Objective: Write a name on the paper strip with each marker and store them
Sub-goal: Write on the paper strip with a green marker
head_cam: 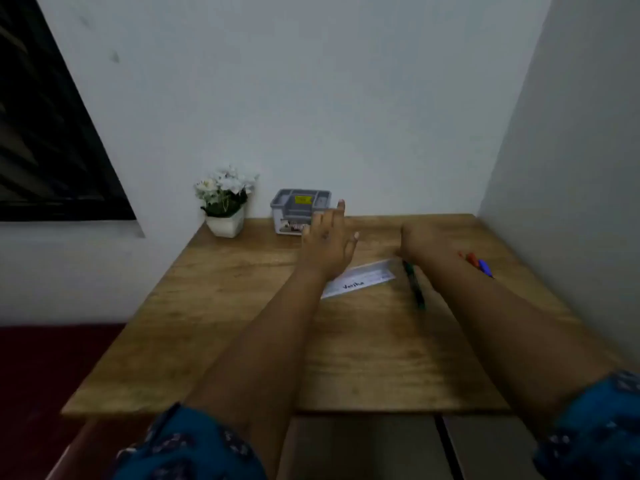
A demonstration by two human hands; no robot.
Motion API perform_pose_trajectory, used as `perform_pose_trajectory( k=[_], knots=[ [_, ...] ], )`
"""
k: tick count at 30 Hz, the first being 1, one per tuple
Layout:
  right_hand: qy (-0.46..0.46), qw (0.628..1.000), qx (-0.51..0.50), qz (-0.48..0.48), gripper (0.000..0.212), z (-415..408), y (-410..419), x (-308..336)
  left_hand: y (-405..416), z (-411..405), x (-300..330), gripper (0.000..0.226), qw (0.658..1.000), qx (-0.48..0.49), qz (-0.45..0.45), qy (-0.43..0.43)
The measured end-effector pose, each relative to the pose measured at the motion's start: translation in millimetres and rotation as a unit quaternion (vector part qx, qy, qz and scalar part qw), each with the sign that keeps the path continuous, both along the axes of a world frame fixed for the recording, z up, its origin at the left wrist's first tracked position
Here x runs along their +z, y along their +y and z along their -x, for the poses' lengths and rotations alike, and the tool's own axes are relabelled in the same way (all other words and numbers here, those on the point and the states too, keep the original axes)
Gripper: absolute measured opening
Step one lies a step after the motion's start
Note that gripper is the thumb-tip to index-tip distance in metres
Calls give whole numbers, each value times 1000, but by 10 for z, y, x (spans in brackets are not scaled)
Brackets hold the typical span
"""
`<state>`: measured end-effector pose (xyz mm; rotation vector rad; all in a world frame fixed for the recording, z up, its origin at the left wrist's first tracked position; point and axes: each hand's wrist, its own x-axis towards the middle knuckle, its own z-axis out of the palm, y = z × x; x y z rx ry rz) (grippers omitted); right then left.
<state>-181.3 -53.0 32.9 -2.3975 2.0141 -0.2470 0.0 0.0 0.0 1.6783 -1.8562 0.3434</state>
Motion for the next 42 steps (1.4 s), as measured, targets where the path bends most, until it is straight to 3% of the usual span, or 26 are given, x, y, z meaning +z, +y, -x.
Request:
perform_pose_trajectory(
  k=[3,7,9,12,14,16,19,24,26,27,28,30,32,36,38,40,42],
  knots=[
    [-15,998,-28,-49,15,82,323,-278,337,122,-137,55,997,4,-46,65],
    [-154,988,-16,9,13,164,704,-392,697,166,-173,51,997,-17,-43,64],
    [-215,976,18,28,22,217,845,-284,832,170,-89,49,998,-35,-23,53],
    [-291,944,130,-79,25,189,1025,-55,942,216,86,59,997,-76,-8,-15],
    [-436,862,185,-183,30,165,1206,74,965,252,194,56,991,-115,-52,-54],
    [-538,781,204,-243,32,180,1297,125,981,282,291,32,983,-158,-90,-19],
    [-610,686,210,-337,33,219,1314,69,975,220,299,26,983,-147,-113,-15],
    [-737,465,230,-434,41,171,1237,-183,971,94,316,32,984,-168,-59,-3],
    [-755,427,238,-437,39,90,1203,-240,976,30,331,39,987,-142,-70,28],
    [-755,434,240,-428,38,33,1165,-260,967,-3,308,41,989,-123,-76,39],
    [-748,464,243,-408,33,-49,1110,-272,948,-36,277,40,990,-106,-83,41],
    [-704,584,241,-325,13,-254,1015,-276,879,-84,194,40,991,-85,-89,47],
    [-665,672,219,-242,21,-467,935,-277,818,-104,131,47,991,-42,-90,86],
    [-640,745,159,-101,48,-908,833,-379,733,-96,162,55,986,80,-59,134],
    [-631,768,99,-51,50,-1120,822,-459,695,-90,174,56,983,115,-52,136],
    [-645,764,19,-5,49,-1272,769,-507,683,-123,158,61,977,147,-64,140],
    [-687,720,-89,41,46,-1245,650,-439,695,-226,74,70,970,195,-93,107]
  ],
)
